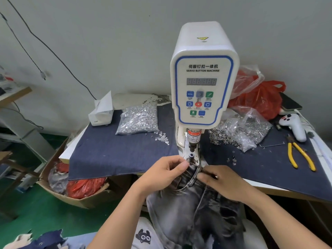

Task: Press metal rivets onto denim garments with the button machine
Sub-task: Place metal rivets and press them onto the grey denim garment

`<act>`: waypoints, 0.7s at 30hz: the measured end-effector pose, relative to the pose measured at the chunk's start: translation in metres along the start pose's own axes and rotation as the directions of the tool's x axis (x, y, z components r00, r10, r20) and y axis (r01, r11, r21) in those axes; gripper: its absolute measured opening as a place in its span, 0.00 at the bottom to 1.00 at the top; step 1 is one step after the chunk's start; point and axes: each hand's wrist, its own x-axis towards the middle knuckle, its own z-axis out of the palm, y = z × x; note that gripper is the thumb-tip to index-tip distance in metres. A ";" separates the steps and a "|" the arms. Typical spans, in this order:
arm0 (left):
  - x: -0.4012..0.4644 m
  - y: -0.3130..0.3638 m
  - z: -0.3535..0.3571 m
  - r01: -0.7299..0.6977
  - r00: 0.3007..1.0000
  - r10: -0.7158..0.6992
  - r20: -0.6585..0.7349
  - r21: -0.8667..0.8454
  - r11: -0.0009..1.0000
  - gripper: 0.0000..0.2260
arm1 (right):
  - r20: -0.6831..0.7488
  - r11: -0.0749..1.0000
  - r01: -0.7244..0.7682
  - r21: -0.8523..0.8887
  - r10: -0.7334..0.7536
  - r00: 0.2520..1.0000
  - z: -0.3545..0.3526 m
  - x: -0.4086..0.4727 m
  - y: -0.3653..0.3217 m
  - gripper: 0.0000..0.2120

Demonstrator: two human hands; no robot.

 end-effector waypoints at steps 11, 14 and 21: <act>0.074 -0.051 -0.063 0.492 0.696 -0.134 -0.705 0.333 0.804 0.12 | -0.122 0.998 0.053 0.039 -0.047 0.991 0.002 0.014 0.040 0.30; 0.087 -0.052 -0.060 0.529 0.685 -0.122 -0.718 0.376 0.761 0.12 | -0.125 0.999 0.022 0.038 -0.017 0.992 0.000 0.014 0.038 0.29; 0.088 -0.051 -0.057 0.502 0.626 -0.132 -0.768 0.268 0.822 0.02 | -0.120 0.999 0.000 0.035 0.004 0.993 -0.002 0.015 0.038 0.27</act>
